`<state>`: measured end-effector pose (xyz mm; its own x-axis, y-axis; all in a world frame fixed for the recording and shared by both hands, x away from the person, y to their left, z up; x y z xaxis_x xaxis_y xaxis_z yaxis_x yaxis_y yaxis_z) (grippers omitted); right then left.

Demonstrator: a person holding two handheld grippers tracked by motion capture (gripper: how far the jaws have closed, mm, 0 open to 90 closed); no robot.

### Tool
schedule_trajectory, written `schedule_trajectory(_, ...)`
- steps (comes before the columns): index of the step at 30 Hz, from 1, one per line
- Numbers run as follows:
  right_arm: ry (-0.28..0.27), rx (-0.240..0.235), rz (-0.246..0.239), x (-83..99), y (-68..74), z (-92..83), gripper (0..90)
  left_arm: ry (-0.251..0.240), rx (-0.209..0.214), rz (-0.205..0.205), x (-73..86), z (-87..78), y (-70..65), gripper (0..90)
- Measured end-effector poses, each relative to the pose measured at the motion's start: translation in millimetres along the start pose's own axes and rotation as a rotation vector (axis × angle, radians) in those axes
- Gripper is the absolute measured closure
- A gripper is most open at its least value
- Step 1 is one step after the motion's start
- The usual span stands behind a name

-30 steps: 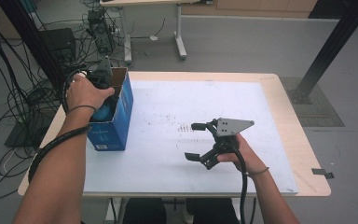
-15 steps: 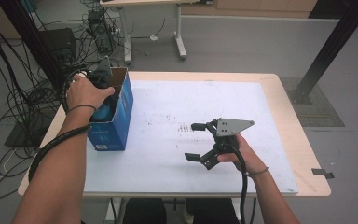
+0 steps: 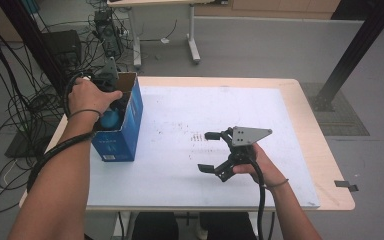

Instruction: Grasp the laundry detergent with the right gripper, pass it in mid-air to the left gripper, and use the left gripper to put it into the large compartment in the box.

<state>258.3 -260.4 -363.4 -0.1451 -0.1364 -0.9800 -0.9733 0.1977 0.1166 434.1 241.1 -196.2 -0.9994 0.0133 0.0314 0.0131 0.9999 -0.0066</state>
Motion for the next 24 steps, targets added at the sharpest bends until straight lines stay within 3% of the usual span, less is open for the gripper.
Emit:
schedule_trajectory(3,-0.001,0.0,0.001,-0.1,0.4,-0.1,1.0,0.003,0.01,-0.003,-0.5,-2.8,1.7,22.2)
schedule_trajectory(12,0.001,-0.001,-0.003,-1.6,1.1,0.8,1.0,-0.009,0.013,0.02,0.8,-20.0,-2.7,22.0)
schedule_trajectory(15,0.001,-0.004,-0.001,-1.7,1.6,0.7,1.1,-0.009,0.02,0.029,0.5,-26.3,-3.3,18.1)
schedule_trajectory(24,0.003,0.0,-0.002,-2.0,1.1,-0.7,1.1,-0.063,0.042,0.078,5.7,-53.5,-12.0,10.3)
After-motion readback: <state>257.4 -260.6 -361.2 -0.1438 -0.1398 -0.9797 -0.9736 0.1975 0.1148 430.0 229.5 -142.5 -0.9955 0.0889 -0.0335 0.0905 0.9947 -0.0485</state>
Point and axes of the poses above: each handheld gripper's, and its own axes: z roughly forward along the jaws, x roughly out of its underside, y roughly to its left, the point moved 2 cm from there along z, roughly forward along the jaws, and after that the axes turned 4 degrees about -y, right-handed, at the moved point
